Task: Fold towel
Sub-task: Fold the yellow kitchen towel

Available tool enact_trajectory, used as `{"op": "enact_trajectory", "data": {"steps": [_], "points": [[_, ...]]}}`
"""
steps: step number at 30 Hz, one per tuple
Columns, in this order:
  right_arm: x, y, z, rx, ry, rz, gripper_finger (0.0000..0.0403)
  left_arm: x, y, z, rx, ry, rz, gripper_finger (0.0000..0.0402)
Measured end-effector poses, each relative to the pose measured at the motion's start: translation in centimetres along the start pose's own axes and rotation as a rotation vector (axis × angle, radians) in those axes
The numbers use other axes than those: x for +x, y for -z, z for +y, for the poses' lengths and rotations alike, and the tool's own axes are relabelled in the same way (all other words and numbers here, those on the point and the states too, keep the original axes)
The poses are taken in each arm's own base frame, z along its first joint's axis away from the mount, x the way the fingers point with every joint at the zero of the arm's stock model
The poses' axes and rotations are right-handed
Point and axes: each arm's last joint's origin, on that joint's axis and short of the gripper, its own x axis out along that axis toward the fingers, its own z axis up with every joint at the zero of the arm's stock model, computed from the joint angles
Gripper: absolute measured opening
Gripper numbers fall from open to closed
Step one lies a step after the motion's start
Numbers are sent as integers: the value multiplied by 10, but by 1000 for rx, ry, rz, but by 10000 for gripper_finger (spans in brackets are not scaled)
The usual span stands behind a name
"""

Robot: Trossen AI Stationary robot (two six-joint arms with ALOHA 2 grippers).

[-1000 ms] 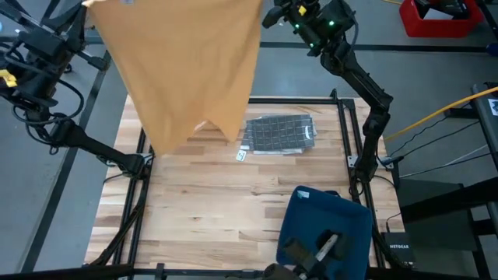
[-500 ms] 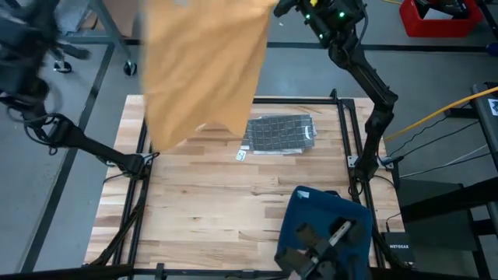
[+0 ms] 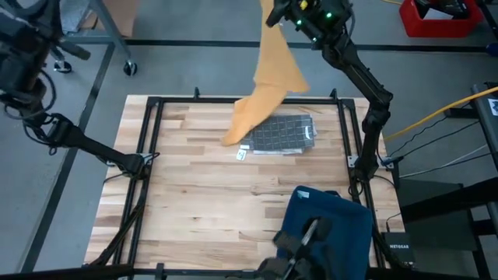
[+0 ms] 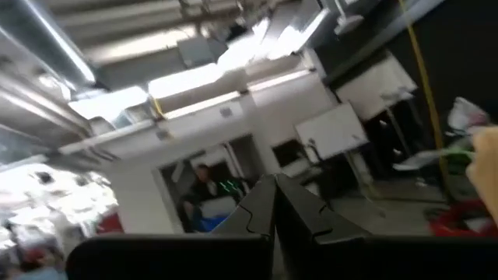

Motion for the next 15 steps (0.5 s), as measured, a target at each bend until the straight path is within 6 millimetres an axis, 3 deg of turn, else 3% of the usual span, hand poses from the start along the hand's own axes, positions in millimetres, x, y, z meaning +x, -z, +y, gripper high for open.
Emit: {"op": "enact_trajectory", "data": {"steps": [3, 8, 15], "points": [[0, 3, 12, 8, -29, 12, 1, -2, 7, -13, 33, 81, 56, 3], [-1, 4, 25, 15, -54, 7, 1, -8, 27, -61, 224, 300, 124, 20], [-2, 6, 37, 25, -84, 19, 1, -15, 49, -114, 190, 449, 250, 82]]}}
